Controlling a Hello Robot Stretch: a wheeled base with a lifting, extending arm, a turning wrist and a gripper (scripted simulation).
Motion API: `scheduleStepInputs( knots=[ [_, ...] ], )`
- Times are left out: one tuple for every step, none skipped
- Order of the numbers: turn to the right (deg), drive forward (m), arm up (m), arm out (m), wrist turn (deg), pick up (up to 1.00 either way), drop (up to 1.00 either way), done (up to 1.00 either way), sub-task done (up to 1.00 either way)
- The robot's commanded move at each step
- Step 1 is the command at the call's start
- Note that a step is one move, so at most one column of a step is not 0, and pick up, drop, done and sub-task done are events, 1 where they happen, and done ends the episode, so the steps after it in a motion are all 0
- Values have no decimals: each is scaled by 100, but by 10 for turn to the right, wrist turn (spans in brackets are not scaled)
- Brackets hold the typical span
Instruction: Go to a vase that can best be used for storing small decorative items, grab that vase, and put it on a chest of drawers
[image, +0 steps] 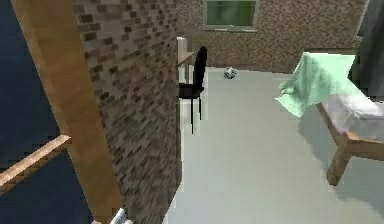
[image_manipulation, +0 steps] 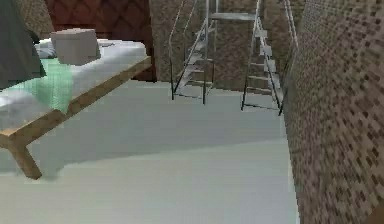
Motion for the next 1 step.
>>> scheduleStepInputs(
  knots=[
    [450, 0, 0, 0, 0, 0, 0, 0, 0]
  ],
)
